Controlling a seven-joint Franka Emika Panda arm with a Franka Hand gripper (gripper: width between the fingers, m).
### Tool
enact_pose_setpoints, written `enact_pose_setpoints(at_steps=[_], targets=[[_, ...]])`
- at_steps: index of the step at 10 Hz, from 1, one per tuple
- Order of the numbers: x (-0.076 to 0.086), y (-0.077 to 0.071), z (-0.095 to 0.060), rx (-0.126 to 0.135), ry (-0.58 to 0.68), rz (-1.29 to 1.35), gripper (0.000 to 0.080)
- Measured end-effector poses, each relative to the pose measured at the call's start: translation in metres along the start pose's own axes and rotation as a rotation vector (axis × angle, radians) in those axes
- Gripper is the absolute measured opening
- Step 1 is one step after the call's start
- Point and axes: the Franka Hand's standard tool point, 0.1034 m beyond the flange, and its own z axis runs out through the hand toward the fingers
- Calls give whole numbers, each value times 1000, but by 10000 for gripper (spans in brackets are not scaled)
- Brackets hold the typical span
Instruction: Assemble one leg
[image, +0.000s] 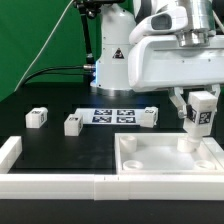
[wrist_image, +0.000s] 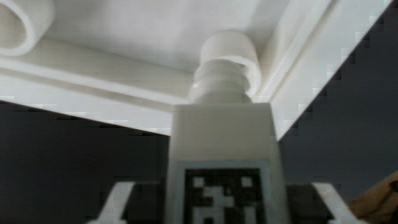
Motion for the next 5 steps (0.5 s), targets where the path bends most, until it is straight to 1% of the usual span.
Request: enact_pose_setpoints(at_steps=[1, 2, 4, 5], targets=[[3, 0, 5, 2, 2, 0, 287], [4, -3, 4, 4, 3, -3, 287], [5, 0, 5, -6, 51, -7, 287], [3, -1, 6, -4, 44, -8, 287]])
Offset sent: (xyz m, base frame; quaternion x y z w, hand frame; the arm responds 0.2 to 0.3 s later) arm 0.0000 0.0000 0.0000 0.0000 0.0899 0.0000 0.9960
